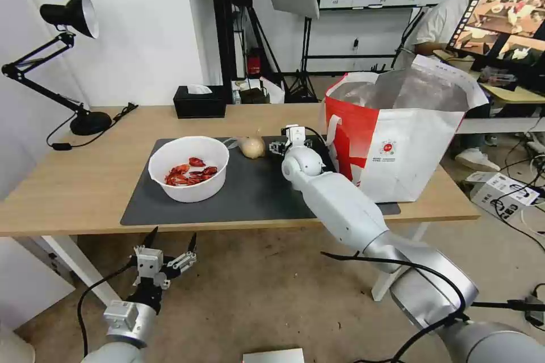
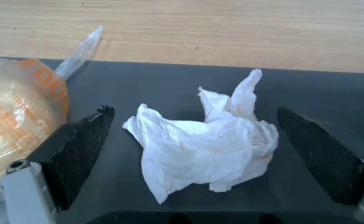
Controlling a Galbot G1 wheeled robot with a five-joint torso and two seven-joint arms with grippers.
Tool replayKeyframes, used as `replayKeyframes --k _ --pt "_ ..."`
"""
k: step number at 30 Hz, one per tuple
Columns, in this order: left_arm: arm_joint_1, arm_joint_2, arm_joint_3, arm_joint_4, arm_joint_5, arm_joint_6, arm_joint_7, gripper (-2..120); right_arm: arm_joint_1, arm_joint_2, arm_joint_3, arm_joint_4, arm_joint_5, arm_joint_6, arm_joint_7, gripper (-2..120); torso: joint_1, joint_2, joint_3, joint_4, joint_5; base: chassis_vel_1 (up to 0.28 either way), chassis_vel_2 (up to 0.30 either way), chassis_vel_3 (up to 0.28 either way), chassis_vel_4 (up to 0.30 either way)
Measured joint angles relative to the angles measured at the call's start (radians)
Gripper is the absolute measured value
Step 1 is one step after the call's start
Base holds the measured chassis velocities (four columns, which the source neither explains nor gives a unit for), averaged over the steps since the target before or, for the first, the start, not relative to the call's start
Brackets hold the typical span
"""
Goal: Pick up the trash from the table and place it into the takeout bag.
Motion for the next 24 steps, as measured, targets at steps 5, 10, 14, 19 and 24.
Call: replayKeyframes --k 5,10,14,19,24 --pt "-0.001 0.002 0.004 0.0 0.0 0.0 0.0 100 -0.004 0.004 0.009 -0.007 0.001 -0.002 -0.005 94 0.0 0.0 0.0 0.0 0.0 0.0 0.0 0.0 0.0" --pt "-0.001 0.007 0.004 -0.003 -0.002 0.0 0.0 100 -0.007 0.004 0.012 -0.007 0.003 -0.008 -0.008 80 0.0 0.0 0.0 0.0 0.0 0.0 0.0 0.0 0.0" --pt "-0.001 0.007 0.001 -0.007 -0.007 0.0 0.0 100 -0.011 0.007 0.016 -0.008 0.005 -0.013 -0.008 65 0.0 0.0 0.0 0.0 0.0 0.0 0.0 0.0 0.0" --pt "-0.001 0.006 0.001 -0.01 -0.009 0.0 0.0 100 -0.019 0.014 0.023 -0.012 0.007 -0.015 -0.008 44 0.0 0.0 0.0 0.0 0.0 0.0 0.0 0.0 0.0" --pt "-0.002 0.003 0.008 -0.009 -0.009 0.0 0.0 100 -0.023 0.009 0.023 -0.001 0.015 -0.015 -0.008 28 0.0 0.0 0.0 0.0 0.0 0.0 0.0 0.0 0.0"
